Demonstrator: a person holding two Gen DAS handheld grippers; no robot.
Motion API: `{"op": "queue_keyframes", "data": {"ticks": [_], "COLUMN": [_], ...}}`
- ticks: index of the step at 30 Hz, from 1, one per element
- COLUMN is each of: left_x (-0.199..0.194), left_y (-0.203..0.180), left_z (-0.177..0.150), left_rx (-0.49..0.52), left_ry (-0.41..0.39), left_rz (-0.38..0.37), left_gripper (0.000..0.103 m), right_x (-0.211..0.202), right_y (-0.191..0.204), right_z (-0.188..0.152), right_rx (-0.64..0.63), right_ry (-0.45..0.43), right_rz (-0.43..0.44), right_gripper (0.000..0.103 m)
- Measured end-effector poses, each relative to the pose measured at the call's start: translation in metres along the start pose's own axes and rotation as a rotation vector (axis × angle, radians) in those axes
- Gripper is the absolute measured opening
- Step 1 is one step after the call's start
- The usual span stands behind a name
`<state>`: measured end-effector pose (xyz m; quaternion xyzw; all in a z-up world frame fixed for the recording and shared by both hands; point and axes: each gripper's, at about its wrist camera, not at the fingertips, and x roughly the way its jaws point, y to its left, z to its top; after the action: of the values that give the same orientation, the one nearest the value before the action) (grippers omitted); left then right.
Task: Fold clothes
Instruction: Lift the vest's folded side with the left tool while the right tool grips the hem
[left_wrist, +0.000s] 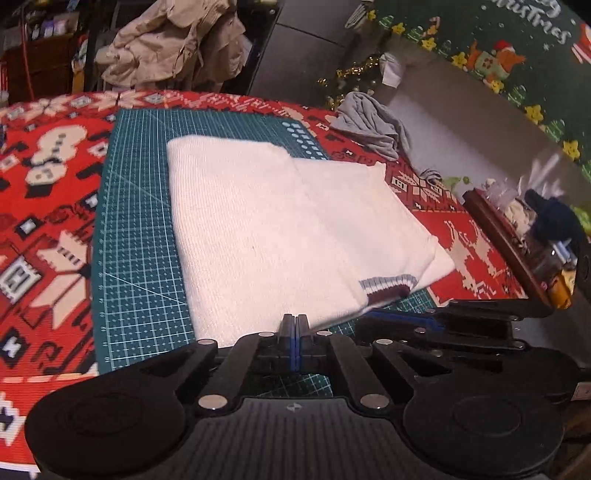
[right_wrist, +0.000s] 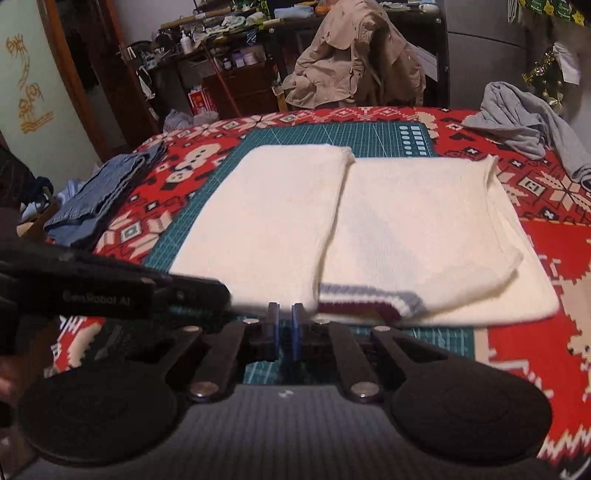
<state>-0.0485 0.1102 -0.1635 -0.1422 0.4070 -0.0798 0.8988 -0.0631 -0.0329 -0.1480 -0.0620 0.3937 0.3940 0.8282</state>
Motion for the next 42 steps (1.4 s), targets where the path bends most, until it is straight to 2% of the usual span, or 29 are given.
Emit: {"op": "queue_keyframes", "data": {"ticks": [1, 2, 3, 5, 7, 9, 10, 12, 13, 15, 16, 17, 21, 24, 27, 29, 33, 35, 37, 39, 42], "left_x": [-0.004, -0.007, -0.011, -0.02, -0.028, -0.032, -0.033, -0.033, -0.034, -0.036, -0.036, -0.036, -0.037, -0.041, -0.044, -0.042, -0.037, -0.033, -0.031, -0.03, -0.026], "left_y": [-0.003, -0.007, -0.011, -0.017, -0.021, -0.02, -0.019, -0.016, -0.013, -0.006, -0.003, 0.0, 0.013, 0.022, 0.024, 0.023, 0.028, 0.03, 0.032, 0.034, 0.035], "left_z": [-0.001, -0.002, -0.003, -0.005, -0.005, -0.002, 0.001, 0.005, 0.007, 0.012, 0.014, 0.016, 0.019, 0.019, 0.018, 0.021, 0.025, 0.028, 0.032, 0.036, 0.04], "left_rx": [0.021, 0.043, 0.069, 0.112, 0.143, 0.168, 0.178, 0.182, 0.176, 0.153, 0.138, 0.124, 0.112, 0.135, 0.201, 0.215, 0.131, 0.079, 0.029, -0.016, -0.058], "left_ry": [-0.011, -0.026, -0.047, -0.094, -0.149, -0.168, -0.168, -0.169, -0.17, -0.166, -0.158, -0.15, -0.165, -0.212, -0.278, -0.263, -0.251, -0.264, -0.28, -0.305, -0.328], "left_rz": [0.016, 0.04, 0.064, 0.111, 0.142, 0.173, 0.196, 0.25, 0.254, 0.253, 0.27, 0.289, 0.386, 0.368, 0.346, 0.339, 0.255, 0.25, 0.24, 0.195, 0.17], "left_gripper": [0.003, 0.01, 0.016, 0.059, 0.072, 0.077, 0.082, 0.084, 0.084, 0.086, 0.091, 0.096, 0.097, 0.097, 0.098, 0.099, 0.099, 0.099, 0.099, 0.098, 0.088], "right_x": [-0.003, -0.007, -0.011, -0.019, -0.026, -0.031, -0.033, -0.038, -0.04, -0.045, -0.048, -0.051, -0.051, -0.048, -0.04, -0.035, -0.033, -0.032, -0.029, -0.025, -0.016], "right_y": [-0.001, -0.002, -0.004, -0.004, -0.006, -0.008, -0.009, -0.013, -0.015, -0.02, -0.023, -0.026, -0.035, -0.048, -0.057, -0.061, -0.064, -0.064, -0.057, -0.05, -0.038], "right_z": [-0.002, -0.003, -0.004, -0.006, -0.007, -0.006, -0.006, -0.004, -0.003, 0.002, 0.005, 0.009, 0.022, 0.027, 0.029, 0.032, 0.041, 0.046, 0.055, 0.064, 0.079], "right_rx": [0.0, 0.0, 0.001, 0.004, -0.007, -0.02, -0.029, -0.045, -0.047, -0.044, -0.041, -0.042, -0.05, 0.004, -0.001, -0.039, -0.036, -0.042, -0.094, -0.144, -0.201], "right_ry": [-0.002, -0.004, -0.006, -0.013, -0.017, -0.025, -0.033, -0.046, -0.053, -0.071, -0.082, -0.094, -0.095, -0.083, -0.061, -0.053, -0.069, -0.076, -0.061, -0.048, -0.046], "right_rz": [-0.004, -0.007, -0.01, -0.018, -0.025, -0.039, -0.038, -0.049, -0.05, -0.051, -0.052, -0.059, -0.123, -0.1, -0.126, -0.153, -0.154, -0.145, -0.116, -0.086, -0.035], "right_gripper": [0.011, 0.013, 0.02, 0.032, 0.045, 0.066, 0.07, 0.084, 0.087, 0.098, 0.102, 0.102, 0.102, 0.102, 0.102, 0.102, 0.102, 0.102, 0.102, 0.102, 0.102]}}
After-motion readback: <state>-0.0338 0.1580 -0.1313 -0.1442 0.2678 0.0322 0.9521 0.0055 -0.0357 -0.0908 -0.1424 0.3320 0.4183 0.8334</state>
